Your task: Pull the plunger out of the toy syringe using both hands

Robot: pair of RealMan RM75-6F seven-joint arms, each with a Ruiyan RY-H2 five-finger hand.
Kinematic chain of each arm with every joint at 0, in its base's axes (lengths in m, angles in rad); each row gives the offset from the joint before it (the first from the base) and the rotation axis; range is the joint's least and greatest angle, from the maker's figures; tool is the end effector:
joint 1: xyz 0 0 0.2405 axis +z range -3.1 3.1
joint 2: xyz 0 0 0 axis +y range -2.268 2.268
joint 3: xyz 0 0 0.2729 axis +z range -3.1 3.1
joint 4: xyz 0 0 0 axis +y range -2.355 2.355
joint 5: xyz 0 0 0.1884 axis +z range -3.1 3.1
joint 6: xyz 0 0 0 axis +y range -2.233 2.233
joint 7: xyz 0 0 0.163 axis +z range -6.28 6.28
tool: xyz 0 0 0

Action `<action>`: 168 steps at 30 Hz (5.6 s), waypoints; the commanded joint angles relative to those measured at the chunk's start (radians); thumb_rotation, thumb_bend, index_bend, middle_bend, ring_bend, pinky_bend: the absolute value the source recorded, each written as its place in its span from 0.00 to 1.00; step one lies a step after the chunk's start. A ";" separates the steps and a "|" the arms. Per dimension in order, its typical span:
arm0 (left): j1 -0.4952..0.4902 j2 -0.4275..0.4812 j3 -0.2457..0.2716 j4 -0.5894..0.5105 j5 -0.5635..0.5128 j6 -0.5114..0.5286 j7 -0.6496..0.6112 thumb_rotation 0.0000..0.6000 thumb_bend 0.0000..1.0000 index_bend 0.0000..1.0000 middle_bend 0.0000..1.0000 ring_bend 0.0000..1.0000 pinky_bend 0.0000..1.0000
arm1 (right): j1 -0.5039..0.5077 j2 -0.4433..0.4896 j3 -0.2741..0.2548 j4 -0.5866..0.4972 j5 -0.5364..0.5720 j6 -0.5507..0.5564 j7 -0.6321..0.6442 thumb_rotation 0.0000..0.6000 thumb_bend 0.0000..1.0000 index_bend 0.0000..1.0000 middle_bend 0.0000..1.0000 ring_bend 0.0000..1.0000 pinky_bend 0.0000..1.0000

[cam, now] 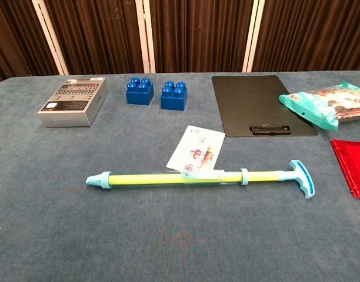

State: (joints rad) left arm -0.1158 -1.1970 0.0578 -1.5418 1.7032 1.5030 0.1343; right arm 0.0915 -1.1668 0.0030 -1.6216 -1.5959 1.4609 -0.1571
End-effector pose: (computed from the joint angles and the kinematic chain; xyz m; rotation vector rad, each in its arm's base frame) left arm -0.2964 0.1849 0.1399 -1.6640 -0.7516 -0.8900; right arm -0.3021 -0.1910 0.1533 1.5467 -0.8253 0.8458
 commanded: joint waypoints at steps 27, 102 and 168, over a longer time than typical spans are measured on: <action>-0.104 -0.529 -0.063 0.138 0.126 -0.099 0.364 1.00 0.21 0.35 0.08 0.11 0.12 | 0.003 0.083 -0.009 -0.054 0.054 -0.059 0.090 1.00 0.00 0.00 0.00 0.00 0.00; -0.307 -0.867 -0.134 0.469 -0.088 -0.218 0.387 1.00 0.49 0.70 0.30 0.25 0.12 | 0.114 -0.256 -0.014 0.175 -0.067 -0.158 0.079 1.00 0.30 0.42 0.08 0.00 0.01; -0.285 -0.843 -0.020 0.341 0.009 -0.120 0.376 1.00 0.49 0.72 0.30 0.25 0.12 | 0.377 -0.513 0.086 0.526 0.133 -0.394 0.219 1.00 0.37 0.74 0.22 0.02 0.03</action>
State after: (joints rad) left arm -0.4026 -2.0439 0.0354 -1.1969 1.7095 1.3793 0.5118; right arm 0.4695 -1.6845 0.0848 -1.0963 -1.4668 1.0615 0.0655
